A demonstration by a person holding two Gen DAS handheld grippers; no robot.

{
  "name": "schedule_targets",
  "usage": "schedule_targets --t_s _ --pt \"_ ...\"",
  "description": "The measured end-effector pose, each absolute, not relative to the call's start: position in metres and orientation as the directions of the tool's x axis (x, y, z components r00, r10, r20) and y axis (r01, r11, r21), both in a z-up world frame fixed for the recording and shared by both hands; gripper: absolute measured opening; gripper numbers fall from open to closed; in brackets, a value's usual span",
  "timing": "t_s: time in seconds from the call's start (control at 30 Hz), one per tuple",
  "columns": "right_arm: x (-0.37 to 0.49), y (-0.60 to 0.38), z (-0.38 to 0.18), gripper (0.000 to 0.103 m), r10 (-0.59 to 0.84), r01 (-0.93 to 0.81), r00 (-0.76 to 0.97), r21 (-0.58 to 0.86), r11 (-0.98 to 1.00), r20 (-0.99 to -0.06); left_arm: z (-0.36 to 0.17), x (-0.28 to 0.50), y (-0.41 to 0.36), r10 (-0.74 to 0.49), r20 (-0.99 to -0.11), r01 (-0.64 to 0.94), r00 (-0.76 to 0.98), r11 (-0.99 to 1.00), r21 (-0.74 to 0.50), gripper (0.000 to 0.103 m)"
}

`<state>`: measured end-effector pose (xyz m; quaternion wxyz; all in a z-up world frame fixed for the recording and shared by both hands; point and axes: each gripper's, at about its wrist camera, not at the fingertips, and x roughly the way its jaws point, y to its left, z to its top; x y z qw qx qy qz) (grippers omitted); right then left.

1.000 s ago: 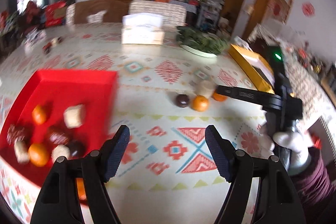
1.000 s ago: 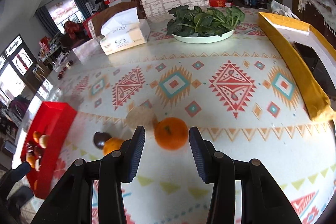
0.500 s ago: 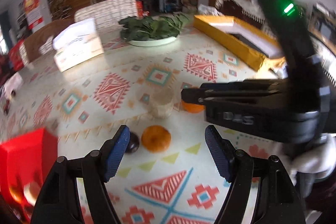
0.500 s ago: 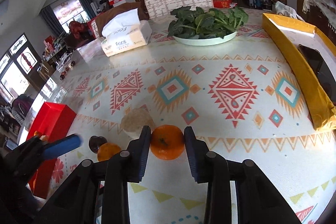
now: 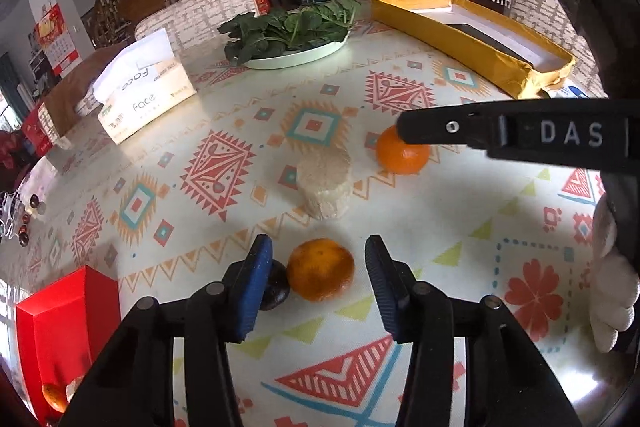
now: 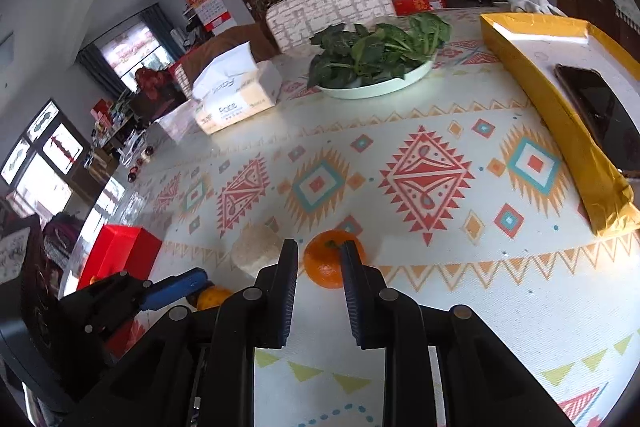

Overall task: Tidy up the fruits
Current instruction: 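Grasp a mandarin orange with the right tool while the left tool grasps another orange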

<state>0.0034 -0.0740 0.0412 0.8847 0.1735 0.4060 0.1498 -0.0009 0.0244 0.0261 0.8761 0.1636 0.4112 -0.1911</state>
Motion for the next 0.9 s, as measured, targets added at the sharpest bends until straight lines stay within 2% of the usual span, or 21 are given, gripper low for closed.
schedule_targets --t_s 0.17,0.27,0.33,0.63,0.9 --pt "0.007 -0.092 0.039 0.026 0.407 -0.081 0.654 0.476 0.876 -0.638 0.022 -0.001 0.012 -0.195 -0.788 0.497 0.584 0.853 0.157 0.053" --pt "0.010 -0.095 0.035 0.038 0.429 -0.083 0.647 0.502 0.861 -0.631 0.022 -0.005 0.007 -0.185 -0.788 0.505 0.587 0.844 0.178 0.031" --pt "0.012 -0.089 0.032 0.042 0.429 -0.094 0.636 0.488 0.868 -0.641 0.025 -0.006 0.014 -0.230 -0.795 0.511 0.561 0.852 0.113 0.031" --pt "0.018 -0.051 0.024 0.042 0.345 -0.147 0.600 0.325 0.934 -0.721 0.039 -0.028 0.039 -0.270 -0.765 0.456 0.585 0.889 0.035 0.031" --pt "0.014 -0.056 0.022 0.038 0.316 -0.113 0.613 0.315 0.942 -0.724 0.065 -0.051 0.078 -0.274 -0.709 0.343 0.650 0.938 -0.047 0.031"
